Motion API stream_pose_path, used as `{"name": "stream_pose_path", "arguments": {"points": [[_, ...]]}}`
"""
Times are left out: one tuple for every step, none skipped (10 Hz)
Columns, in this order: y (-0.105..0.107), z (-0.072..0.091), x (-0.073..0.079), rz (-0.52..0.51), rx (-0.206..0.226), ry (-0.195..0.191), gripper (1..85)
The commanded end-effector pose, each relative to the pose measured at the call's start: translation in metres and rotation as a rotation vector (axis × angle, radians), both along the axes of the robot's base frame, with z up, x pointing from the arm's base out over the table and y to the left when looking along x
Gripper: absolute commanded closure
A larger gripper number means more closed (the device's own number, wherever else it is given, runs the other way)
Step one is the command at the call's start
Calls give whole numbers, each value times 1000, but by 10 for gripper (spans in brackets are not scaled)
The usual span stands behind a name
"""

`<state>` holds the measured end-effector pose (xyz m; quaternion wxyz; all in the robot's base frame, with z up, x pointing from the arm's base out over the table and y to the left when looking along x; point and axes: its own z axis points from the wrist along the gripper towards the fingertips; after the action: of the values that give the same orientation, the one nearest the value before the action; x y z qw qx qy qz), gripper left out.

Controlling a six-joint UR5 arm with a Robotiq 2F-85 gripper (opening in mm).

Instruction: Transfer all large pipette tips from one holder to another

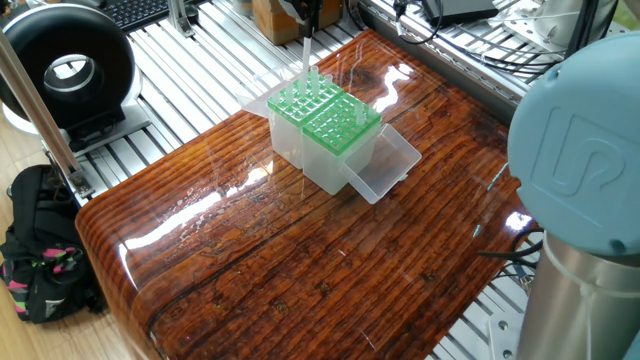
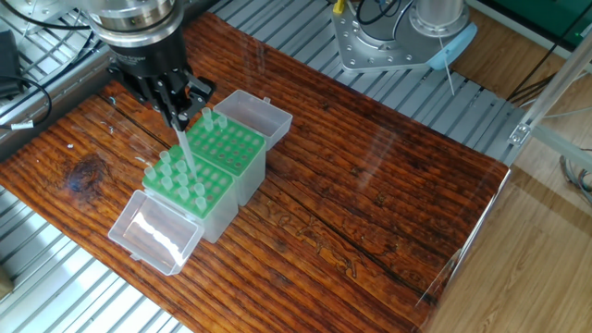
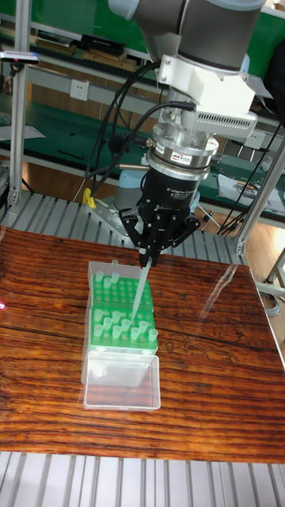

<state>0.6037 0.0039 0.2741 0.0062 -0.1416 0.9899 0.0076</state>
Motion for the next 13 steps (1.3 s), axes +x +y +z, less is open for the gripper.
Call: {"name": "stream_pose_path", "arguments": {"points": [[4, -1, 2, 0, 14, -4, 740], [5, -2, 2, 0, 14, -5, 740], [5, -2, 2, 0, 13, -5, 740], [4, -2, 2, 0, 10, -5, 740], [3, -3, 2, 0, 7, -2, 740], [4, -3, 0, 1, 8, 2, 740], [6, -3, 0, -3, 14, 2, 740], [7, -4, 0, -6, 14, -1, 740], [7, -4, 1, -6, 14, -1, 740], [7, -5, 1, -6, 13, -1, 740], [7, -6, 1, -6, 13, 1, 740], [7, -7, 0, -4, 13, 8, 740], [8, -7, -3, -1, 16, 21, 733]]}}
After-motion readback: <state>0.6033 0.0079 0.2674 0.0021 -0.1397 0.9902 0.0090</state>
